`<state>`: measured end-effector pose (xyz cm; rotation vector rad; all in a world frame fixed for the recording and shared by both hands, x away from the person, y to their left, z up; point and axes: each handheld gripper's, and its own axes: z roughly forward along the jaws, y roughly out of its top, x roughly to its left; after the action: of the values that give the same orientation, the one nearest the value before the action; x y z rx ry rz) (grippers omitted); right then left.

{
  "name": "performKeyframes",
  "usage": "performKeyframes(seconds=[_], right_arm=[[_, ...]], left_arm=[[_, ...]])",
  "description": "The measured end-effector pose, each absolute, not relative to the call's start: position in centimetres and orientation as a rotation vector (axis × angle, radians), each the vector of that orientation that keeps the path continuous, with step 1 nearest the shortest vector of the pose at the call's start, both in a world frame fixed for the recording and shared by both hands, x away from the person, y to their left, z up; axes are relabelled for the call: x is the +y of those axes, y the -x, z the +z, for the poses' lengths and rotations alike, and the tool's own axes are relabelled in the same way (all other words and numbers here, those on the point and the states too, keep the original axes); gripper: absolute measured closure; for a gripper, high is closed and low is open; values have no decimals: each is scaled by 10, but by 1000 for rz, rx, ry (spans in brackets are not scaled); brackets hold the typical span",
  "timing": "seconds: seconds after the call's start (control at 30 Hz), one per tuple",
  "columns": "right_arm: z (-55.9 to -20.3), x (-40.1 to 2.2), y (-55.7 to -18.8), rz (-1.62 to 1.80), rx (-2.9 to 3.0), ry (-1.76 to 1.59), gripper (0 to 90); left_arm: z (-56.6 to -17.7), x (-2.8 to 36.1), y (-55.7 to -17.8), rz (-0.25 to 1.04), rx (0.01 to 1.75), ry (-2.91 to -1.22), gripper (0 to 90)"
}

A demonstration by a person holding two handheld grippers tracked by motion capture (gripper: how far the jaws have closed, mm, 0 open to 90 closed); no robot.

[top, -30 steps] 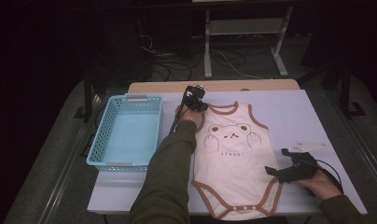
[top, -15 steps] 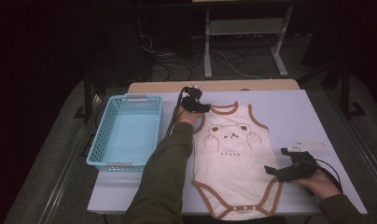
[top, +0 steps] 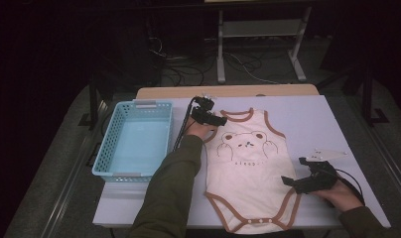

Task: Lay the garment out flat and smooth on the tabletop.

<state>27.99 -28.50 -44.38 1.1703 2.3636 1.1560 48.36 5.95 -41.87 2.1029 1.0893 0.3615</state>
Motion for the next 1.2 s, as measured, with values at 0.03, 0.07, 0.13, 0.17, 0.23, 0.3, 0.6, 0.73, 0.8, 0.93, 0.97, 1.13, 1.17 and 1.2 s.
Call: performKeyframes(seconds=[0.03, 0.07, 0.13, 0.17, 0.23, 0.3, 0.6, 0.73, 0.8, 0.93, 0.97, 1.13, 1.17, 1.2], right_arm=[[-444, -285, -280, 1157, 2363, -1167, 0], [-444, -285, -280, 1158, 2363, -1167, 0], [-444, -286, -279, 1161, 2362, -1169, 0], [-443, -286, -279, 1162, 2364, -1171, 0], [-443, -286, -279, 1162, 2362, -1169, 0], [-443, -286, -279, 1163, 2364, -1168, 0], [-443, -286, -277, 1157, 2357, -1172, 0], [-443, -286, -277, 1155, 2358, -1172, 0], [-443, -286, -277, 1155, 2358, -1172, 0], [-443, -286, -277, 1153, 2357, -1171, 0], [-443, -286, -277, 1153, 2357, -1171, 0], [-443, -286, -277, 1153, 2357, -1172, 0], [-443, -286, -277, 1153, 2357, -1173, 0], [-443, -286, -277, 1153, 2357, -1173, 0]], left_arm=[[-418, 60, -481, 359, 1085, -2098, 124], [-418, 60, -478, 355, 1085, -2094, 113], [-418, 59, -474, 350, 1090, -2080, 79], [-418, 60, -472, 347, 1090, -2089, 58], [-418, 59, -468, 338, 1086, -2084, 33], [-419, 59, -464, 321, 1076, -2097, 19], [-414, 58, -440, 291, 1017, -2137, 0], [-414, 59, -429, 278, 1008, -2128, 0], [-414, 59, -423, 276, 1004, -2122, 0], [-414, 60, -408, 246, 1000, -2101, 0], [-414, 60, -408, 246, 1000, -2101, 0], [-413, 62, -389, 244, 959, -2119, 0], [-414, 62, -386, 244, 952, -2119, 0], [-414, 63, -383, 242, 945, -2128, 0]])
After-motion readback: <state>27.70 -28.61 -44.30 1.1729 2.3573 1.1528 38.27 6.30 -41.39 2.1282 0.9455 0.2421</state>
